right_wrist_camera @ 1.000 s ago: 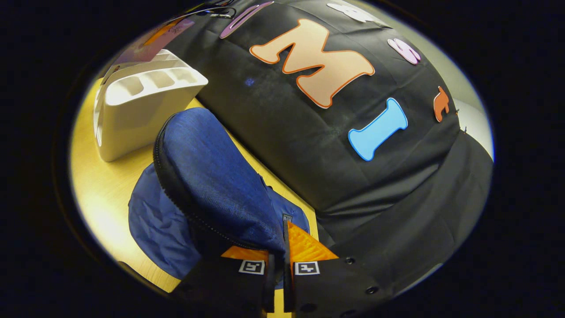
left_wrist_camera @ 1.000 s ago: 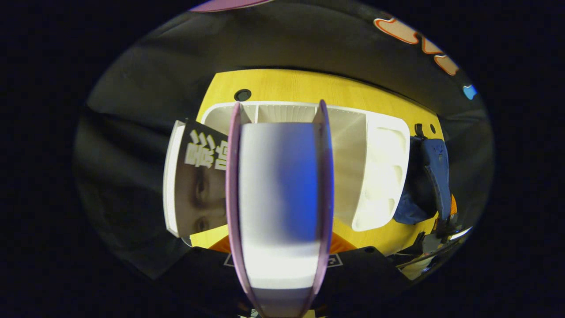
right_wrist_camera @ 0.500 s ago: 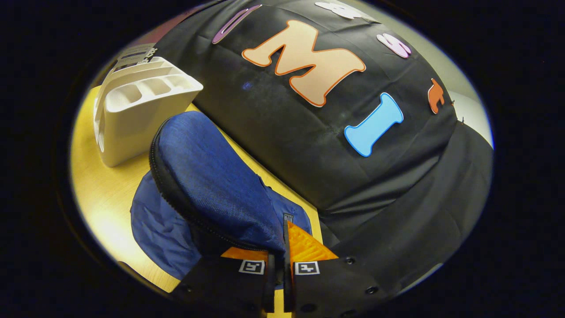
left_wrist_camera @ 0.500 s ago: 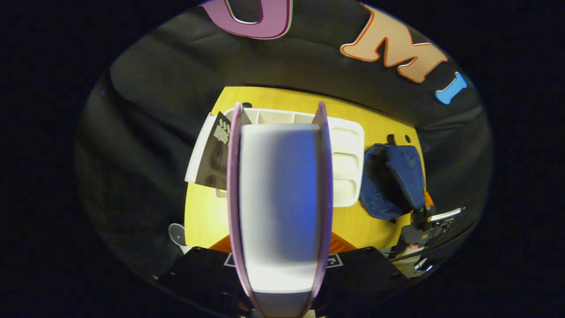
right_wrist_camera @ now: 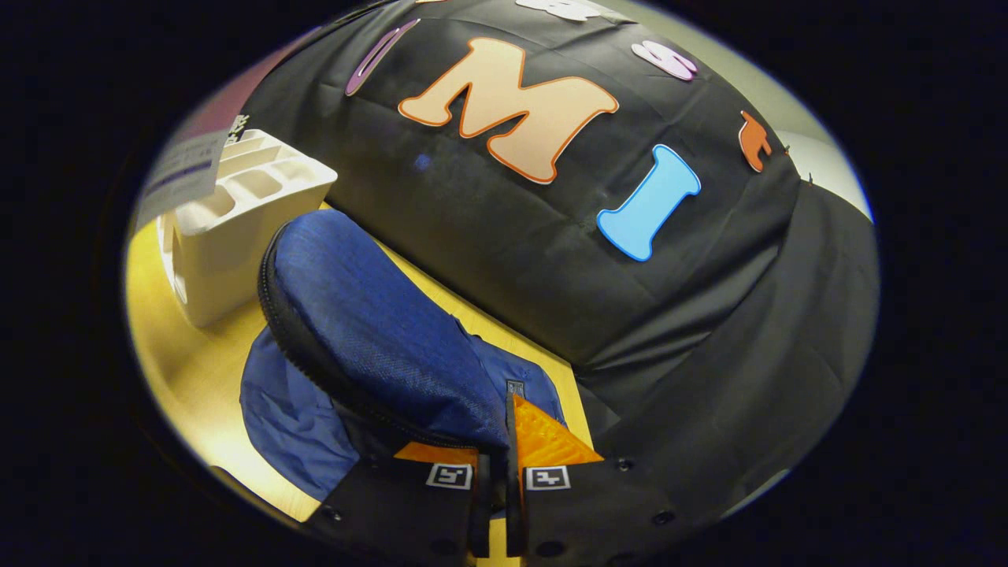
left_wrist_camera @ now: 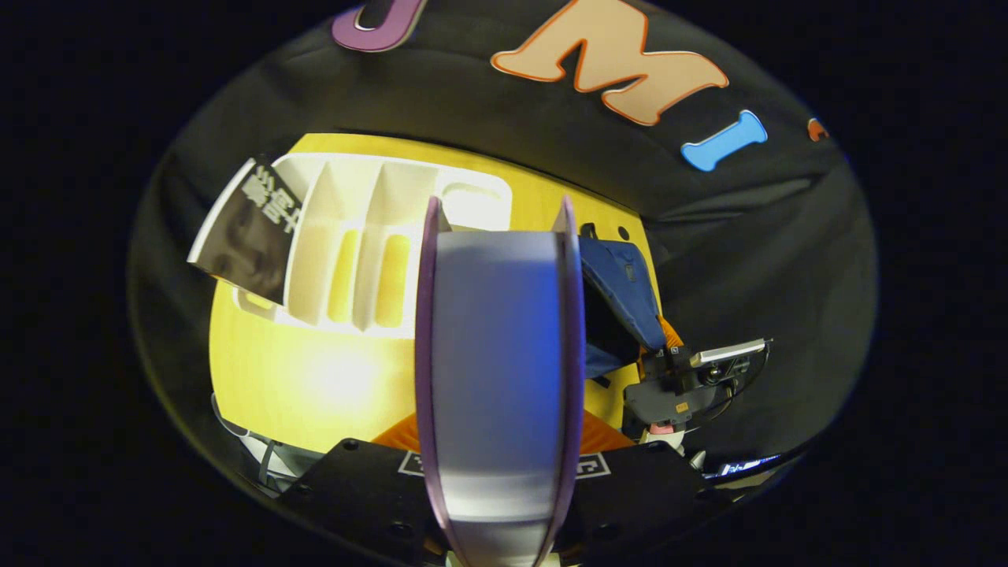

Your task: Open the schoolbag, grab two books from the bookshelf and put them into the schoolbag.

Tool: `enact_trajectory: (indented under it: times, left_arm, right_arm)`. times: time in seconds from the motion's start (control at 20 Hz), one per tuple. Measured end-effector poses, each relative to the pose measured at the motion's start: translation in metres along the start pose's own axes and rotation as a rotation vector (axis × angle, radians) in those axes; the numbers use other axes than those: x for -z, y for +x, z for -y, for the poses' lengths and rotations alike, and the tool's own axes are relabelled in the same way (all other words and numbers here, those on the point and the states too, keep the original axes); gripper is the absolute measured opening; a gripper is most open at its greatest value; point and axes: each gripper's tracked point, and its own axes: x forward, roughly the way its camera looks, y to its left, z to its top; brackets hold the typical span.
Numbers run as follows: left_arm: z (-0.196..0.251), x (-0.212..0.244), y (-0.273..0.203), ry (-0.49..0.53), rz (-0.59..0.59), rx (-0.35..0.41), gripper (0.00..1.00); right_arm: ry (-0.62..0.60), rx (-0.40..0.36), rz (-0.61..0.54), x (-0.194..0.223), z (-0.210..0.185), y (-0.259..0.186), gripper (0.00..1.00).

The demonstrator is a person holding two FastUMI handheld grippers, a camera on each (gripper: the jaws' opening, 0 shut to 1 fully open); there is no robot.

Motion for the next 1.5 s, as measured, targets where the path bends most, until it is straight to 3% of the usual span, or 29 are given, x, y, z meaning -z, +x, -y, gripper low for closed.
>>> enact_trajectory:
  times: [0.15,0.2,0.3,0.5,0.55,0.65,0.75,0.8,0.85,0.9,0.95,1.25,1.5]
  left_arm:
    - [0.033,0.0,0.038,-0.01,0.011,0.079,0.4]
    - [0.039,-0.003,0.05,-0.023,0.017,0.096,0.4]
    - [0.05,-0.007,0.076,-0.069,0.027,0.127,0.4]
    - [0.069,-0.014,0.125,-0.133,0.083,0.181,0.4]
    - [0.073,-0.018,0.137,-0.143,0.103,0.191,0.4]
    - [0.08,-0.025,0.16,-0.148,0.142,0.21,0.4]
    - [0.089,-0.028,0.181,-0.157,0.175,0.245,0.4]
    - [0.096,-0.031,0.192,-0.167,0.191,0.272,0.4]
    - [0.1,-0.032,0.201,-0.181,0.21,0.299,0.4]
    - [0.105,-0.033,0.209,-0.191,0.227,0.323,0.4]
    - [0.109,-0.035,0.218,-0.198,0.243,0.341,0.4]
    - [0.132,-0.036,0.278,-0.192,0.278,0.394,0.39]
    - [0.15,-0.054,0.297,-0.202,0.362,0.479,0.39]
  right_arm:
    - [0.014,-0.016,0.009,-0.001,0.002,0.002,0.06]
    - [0.022,-0.023,0.01,-0.001,0.002,0.002,0.11]
    - [0.031,-0.034,0.014,-0.001,0.003,0.003,0.06]
    - [0.047,-0.057,0.032,-0.005,0.006,0.005,0.06]
    - [0.06,-0.066,0.035,-0.005,0.005,0.005,0.11]
    - [0.078,-0.08,0.042,-0.004,0.005,0.005,0.06]
    - [0.086,-0.087,0.058,-0.006,0.008,0.006,0.11]
    - [0.091,-0.091,0.066,-0.008,0.007,0.007,0.06]
    - [0.095,-0.096,0.077,-0.009,0.008,0.007,0.11]
    - [0.096,-0.101,0.089,-0.011,0.009,0.007,0.06]
    - [0.094,-0.108,0.098,-0.011,0.009,0.007,0.11]
    - [0.095,-0.135,0.147,-0.019,0.006,0.01,0.11]
    - [0.103,-0.135,0.156,-0.022,0.001,0.013,0.12]
